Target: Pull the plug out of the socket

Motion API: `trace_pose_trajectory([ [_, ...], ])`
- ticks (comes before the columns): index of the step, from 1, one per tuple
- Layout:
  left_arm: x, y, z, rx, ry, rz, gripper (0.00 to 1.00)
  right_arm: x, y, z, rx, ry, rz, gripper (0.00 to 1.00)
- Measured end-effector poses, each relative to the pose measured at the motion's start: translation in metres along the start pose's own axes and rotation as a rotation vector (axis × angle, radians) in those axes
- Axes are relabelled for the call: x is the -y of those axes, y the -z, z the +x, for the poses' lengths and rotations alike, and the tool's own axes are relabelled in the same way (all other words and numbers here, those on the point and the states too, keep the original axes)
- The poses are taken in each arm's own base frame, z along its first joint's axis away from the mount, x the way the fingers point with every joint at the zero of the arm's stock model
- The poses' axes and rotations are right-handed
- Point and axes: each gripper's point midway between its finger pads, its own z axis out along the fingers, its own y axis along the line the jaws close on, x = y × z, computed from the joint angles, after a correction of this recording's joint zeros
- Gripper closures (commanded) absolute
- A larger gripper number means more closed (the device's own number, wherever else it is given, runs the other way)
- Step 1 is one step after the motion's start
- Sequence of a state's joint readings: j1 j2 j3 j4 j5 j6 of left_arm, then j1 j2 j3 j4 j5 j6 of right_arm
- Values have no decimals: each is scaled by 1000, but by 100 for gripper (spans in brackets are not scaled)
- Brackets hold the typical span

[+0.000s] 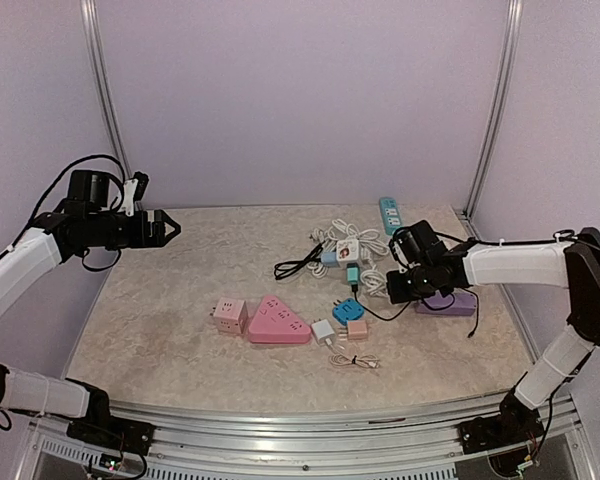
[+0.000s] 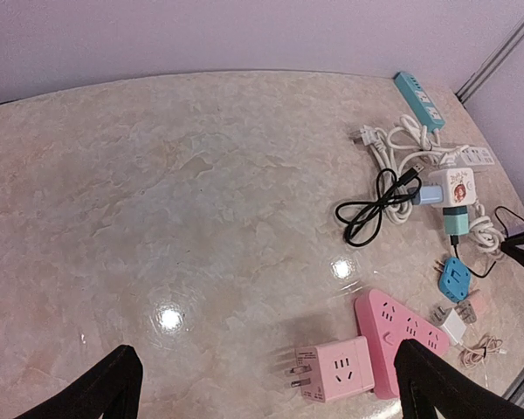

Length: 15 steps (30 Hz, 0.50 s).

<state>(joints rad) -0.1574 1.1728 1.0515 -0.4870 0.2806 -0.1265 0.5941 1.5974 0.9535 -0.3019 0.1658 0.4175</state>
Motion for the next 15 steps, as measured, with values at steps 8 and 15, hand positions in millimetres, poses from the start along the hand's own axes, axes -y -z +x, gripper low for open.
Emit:
trace_pose_trajectory([
  [8,4,2,-1,8,7,20,1,-24,12,32,-29,-34,-40,100],
  [15,14,1,1,3,16,52,1,-32,16,43,-45,-46,-40,57],
])
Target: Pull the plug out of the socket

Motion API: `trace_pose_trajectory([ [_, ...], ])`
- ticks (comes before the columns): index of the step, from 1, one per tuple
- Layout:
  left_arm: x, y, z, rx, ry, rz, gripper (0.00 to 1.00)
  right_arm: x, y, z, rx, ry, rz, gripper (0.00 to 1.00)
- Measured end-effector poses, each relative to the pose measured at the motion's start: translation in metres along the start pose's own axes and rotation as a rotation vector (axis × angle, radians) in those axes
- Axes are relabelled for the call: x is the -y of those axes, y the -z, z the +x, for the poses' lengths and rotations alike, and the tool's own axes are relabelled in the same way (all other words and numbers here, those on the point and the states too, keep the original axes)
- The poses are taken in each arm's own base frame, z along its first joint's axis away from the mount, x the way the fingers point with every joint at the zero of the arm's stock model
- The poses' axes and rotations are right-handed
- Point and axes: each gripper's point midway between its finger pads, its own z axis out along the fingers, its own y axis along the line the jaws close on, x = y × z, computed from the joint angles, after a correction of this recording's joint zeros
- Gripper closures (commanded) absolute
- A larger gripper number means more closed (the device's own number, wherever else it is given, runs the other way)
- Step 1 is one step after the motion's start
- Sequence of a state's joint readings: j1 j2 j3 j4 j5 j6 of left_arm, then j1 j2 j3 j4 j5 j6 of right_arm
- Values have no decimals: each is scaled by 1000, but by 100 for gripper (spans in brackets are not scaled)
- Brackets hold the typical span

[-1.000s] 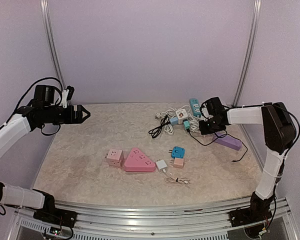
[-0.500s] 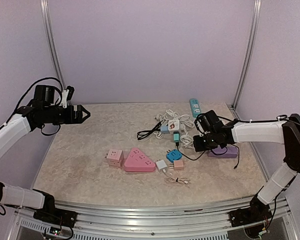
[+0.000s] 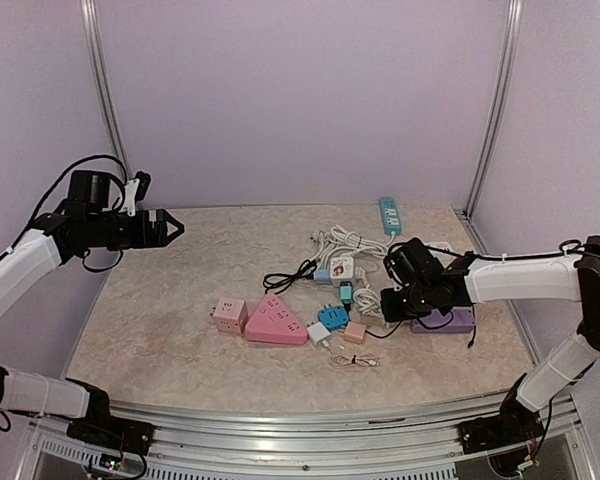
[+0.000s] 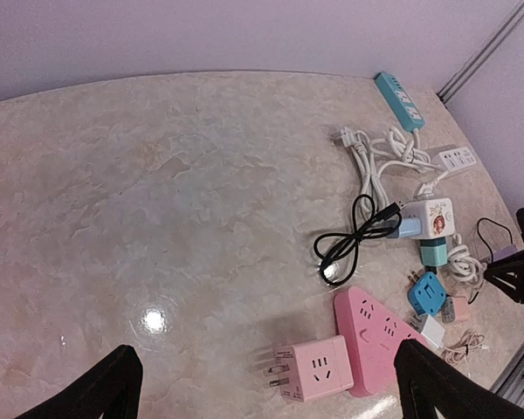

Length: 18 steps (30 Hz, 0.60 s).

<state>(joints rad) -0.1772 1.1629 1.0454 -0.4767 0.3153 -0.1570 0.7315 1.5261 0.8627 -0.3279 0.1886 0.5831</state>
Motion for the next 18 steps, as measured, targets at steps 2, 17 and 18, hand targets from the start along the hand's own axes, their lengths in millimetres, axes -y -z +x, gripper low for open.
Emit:
trace_pose_trajectory([
  [2,0,0,0,0,0,0,1,0,7,-5,21,2,2,46],
  [17,0,0,-1,4,0,0,1,-35,59,-119,282,6,-11,24],
  [18,0,0,0,4,0,-1,1,-37,54,-124,284,7,5,24],
])
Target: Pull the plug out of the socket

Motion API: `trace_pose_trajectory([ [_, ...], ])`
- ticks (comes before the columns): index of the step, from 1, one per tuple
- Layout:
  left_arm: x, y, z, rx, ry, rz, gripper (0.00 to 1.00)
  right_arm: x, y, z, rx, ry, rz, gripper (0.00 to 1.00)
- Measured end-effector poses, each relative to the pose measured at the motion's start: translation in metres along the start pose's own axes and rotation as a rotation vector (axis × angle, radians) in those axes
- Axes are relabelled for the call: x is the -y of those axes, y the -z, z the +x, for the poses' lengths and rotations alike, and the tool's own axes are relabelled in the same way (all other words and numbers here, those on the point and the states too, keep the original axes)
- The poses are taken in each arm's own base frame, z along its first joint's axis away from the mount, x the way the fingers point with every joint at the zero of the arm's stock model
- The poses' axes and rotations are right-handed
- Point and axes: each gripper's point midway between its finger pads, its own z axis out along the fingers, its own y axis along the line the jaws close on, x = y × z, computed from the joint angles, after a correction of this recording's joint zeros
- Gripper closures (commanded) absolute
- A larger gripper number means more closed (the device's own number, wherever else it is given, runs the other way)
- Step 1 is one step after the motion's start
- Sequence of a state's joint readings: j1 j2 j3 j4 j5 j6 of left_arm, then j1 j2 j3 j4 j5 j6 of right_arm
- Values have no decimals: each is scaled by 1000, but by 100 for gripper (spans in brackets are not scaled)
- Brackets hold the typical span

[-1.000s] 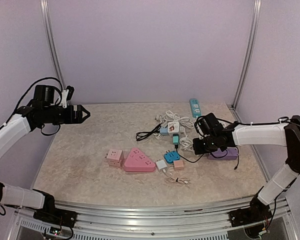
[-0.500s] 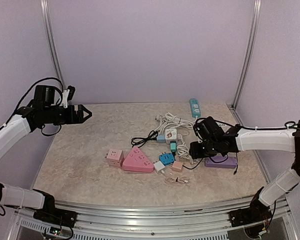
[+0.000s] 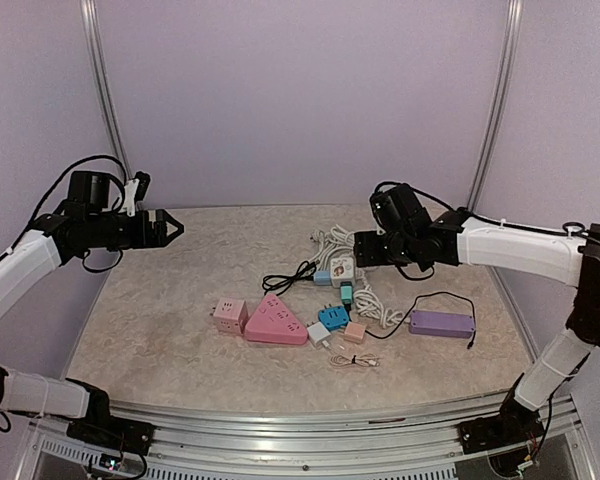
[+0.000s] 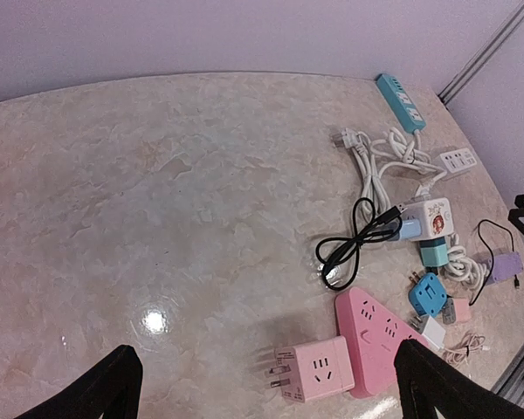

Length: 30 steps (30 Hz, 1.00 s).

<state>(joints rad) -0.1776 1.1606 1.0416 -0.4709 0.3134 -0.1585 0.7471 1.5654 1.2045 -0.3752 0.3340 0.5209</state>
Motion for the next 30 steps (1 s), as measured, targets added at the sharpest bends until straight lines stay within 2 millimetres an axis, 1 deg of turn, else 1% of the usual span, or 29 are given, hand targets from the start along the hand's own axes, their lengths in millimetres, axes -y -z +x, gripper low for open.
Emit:
trace_pose_trajectory([
  [4,-1,1,0,2,-1,-4,1,-8,-27,-1,-17,16,59,24],
  [8,-1,1,0,3,-2,-7,1,-17,-52,4,-37,31,112,25],
  [11,-1,1,0,4,-3,-7,1,-26,-69,9,-52,37,139,24],
  [15,0,3,-1,8,-4,-6,1,-31,-87,15,-73,38,172,23],
  [19,1,4,-2,13,-6,-5,1,-32,-99,17,-81,37,213,21],
  [24,1,5,-3,16,-8,-4,1,-33,-111,13,-75,30,266,20],
  [30,1,7,-4,23,-13,-7,1,-27,-119,25,-103,35,302,21],
])
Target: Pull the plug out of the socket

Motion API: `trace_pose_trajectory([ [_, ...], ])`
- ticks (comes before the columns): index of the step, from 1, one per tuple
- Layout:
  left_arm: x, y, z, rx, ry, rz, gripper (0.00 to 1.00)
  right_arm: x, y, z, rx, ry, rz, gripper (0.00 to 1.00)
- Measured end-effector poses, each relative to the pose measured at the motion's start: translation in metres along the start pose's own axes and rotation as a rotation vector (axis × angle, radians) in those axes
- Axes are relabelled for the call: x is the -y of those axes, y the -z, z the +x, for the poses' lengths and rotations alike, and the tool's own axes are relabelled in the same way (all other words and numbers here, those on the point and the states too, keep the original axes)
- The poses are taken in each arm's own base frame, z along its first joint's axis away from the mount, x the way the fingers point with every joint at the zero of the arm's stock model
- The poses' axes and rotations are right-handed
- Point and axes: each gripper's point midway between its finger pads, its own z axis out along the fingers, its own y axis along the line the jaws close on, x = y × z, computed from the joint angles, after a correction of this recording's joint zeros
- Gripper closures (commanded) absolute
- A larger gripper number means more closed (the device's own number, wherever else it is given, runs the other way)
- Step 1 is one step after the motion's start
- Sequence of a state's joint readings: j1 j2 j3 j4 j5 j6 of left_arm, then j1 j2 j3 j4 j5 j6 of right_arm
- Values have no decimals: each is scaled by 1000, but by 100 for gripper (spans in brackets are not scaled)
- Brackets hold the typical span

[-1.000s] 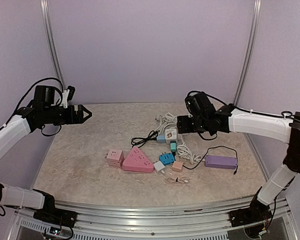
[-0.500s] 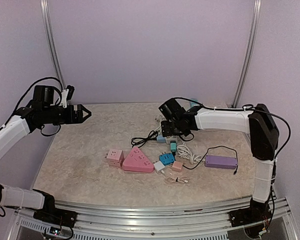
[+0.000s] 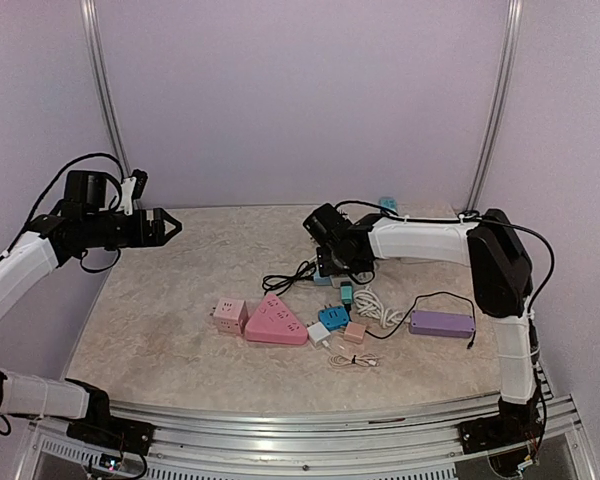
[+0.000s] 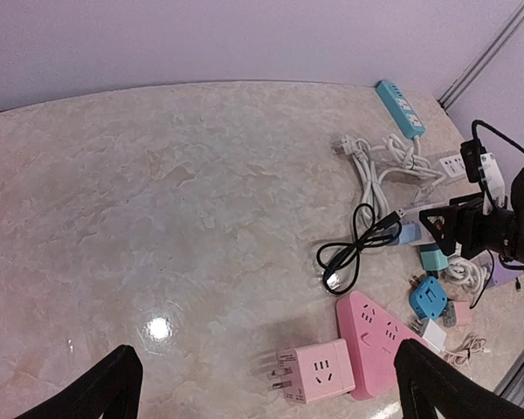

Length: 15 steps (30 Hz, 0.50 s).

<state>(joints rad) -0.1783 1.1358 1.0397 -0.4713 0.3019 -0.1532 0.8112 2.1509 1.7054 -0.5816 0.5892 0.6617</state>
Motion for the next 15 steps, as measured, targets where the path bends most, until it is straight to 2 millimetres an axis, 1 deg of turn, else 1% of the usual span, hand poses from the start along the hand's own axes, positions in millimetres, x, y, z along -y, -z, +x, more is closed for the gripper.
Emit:
trace_pose_trajectory([
  [6,0,0,0,0,-1,-1,1,0,-2,2,-3,-15,8,23],
  [15,0,0,0,0,-1,-2,1,-5,-10,1,1,-33,21,31],
])
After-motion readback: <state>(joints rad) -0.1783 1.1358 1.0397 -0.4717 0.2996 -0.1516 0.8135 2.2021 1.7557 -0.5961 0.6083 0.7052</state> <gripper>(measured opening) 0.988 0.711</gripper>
